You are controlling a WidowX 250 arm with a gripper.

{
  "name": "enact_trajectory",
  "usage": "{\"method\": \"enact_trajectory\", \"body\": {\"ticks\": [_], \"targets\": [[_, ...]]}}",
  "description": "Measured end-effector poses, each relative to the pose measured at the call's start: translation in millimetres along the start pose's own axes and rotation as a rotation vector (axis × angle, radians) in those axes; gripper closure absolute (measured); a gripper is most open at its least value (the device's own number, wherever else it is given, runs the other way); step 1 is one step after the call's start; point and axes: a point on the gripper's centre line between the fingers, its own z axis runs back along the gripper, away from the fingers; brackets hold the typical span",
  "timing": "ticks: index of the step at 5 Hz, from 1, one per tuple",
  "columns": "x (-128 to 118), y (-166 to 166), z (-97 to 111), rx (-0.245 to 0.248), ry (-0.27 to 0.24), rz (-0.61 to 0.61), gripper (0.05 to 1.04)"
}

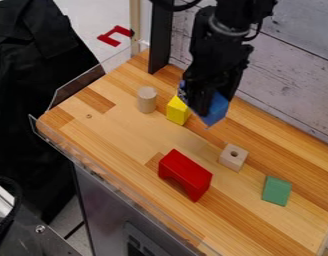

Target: Put the blue rectangle on top of the cylinder and the yellow cube.

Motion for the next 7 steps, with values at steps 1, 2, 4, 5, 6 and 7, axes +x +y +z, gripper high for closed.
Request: {"method": "enact_trajectory", "body": {"ticks": [1,2,4,5,6,7], "targets": [[19.1,5.2,2.0,-0.036,0.008,0.109,0.523],[31.9,8.0,1.5,-0.034,0.014,0.177,0.523],[55.8,-1.9,-7.4,-0.019,0.032,0.281,0.523],[61.5,-7.6,-13.2,-0.021,0.049,0.316,0.523],[67.2,-10.9,-21.1,-0.015,0.066,0.342,0.523],[70.0,-11.4,-26.9,-0.003,0.077,0.352,0.523]]}}
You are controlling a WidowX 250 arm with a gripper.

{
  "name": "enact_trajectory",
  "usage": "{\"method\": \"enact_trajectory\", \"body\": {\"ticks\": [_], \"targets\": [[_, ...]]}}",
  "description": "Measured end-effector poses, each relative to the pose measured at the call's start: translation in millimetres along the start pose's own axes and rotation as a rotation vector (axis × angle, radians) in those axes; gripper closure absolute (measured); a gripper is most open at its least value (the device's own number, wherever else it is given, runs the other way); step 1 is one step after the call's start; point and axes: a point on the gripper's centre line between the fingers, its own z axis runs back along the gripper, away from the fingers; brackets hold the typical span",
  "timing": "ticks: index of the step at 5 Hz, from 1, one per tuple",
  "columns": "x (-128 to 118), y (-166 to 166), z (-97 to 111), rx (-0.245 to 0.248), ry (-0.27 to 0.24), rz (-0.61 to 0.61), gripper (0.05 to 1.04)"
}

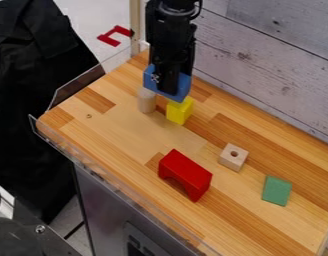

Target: Put the blue rectangle on top of the cylinder and the yellow cube.

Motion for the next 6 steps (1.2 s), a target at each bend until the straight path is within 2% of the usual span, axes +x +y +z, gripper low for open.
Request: {"method": "enact_trajectory", "body": {"ticks": [4,5,6], "targets": [[5.7,-8.5,-21.3,0.047,0.036,0.023,0.523],[5.9,-10.1,-21.3,0.038,0.041,0.026,0.458],[3.0,-9.7,-21.0,0.04,0.07,0.021,0.186]]}}
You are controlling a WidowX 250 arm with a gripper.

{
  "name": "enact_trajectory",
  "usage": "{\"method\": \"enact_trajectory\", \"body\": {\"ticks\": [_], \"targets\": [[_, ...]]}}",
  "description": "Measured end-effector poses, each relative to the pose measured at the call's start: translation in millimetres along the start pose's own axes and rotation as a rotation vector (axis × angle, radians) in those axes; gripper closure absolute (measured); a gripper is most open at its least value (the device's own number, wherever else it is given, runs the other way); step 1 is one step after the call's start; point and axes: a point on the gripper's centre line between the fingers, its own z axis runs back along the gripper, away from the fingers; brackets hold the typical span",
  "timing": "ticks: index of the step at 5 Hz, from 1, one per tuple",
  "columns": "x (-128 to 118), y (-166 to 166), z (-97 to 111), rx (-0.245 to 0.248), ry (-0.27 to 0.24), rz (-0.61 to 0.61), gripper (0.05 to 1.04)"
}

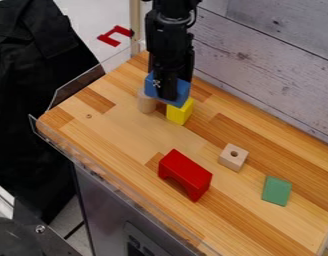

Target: Put the blue rectangle on top of the cylinder and the yellow cube.

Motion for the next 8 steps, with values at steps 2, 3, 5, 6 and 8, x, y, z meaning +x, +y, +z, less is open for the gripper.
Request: {"method": "enact_trajectory", "body": {"ticks": [2,3,5,6,8], "targets": [[1.1,3.4,7.6,-0.014,-0.012,-0.009,0.084],[2.1,0.5,31.4,-0.034,-0.037,-0.033,0.084],[-54.0,24.9,81.4,0.021,-0.085,-0.381,0.084],[-84.4,61.6,106.5,0.042,-0.111,-0.63,0.084],[-95.5,119.1,111.8,0.04,-0.037,-1.151,0.084]]}}
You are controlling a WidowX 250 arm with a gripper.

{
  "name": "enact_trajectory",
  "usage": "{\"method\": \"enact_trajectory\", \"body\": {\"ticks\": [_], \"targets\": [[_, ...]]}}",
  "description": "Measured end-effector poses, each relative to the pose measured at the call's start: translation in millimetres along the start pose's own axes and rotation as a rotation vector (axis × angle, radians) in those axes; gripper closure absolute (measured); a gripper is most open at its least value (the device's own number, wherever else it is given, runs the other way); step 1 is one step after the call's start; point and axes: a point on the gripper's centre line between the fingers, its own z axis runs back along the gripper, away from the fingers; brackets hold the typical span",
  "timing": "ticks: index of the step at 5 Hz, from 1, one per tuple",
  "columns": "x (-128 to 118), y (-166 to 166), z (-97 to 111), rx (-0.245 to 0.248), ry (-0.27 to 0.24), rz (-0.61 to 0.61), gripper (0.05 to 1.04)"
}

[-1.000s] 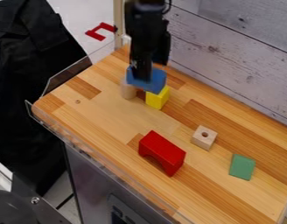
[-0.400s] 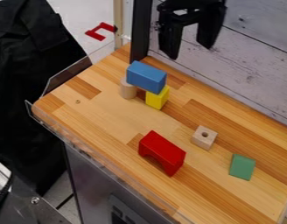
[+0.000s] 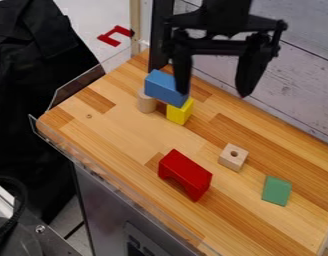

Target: Put the blue rectangle on top of the cylinder and the yellow cube.

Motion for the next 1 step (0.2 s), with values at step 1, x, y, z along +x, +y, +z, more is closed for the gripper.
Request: {"method": "enact_trajectory", "body": {"ticks": [1], "targets": [[-4.9,-0.8,-4.9,-0.071,0.01,-0.281,0.084]]}}
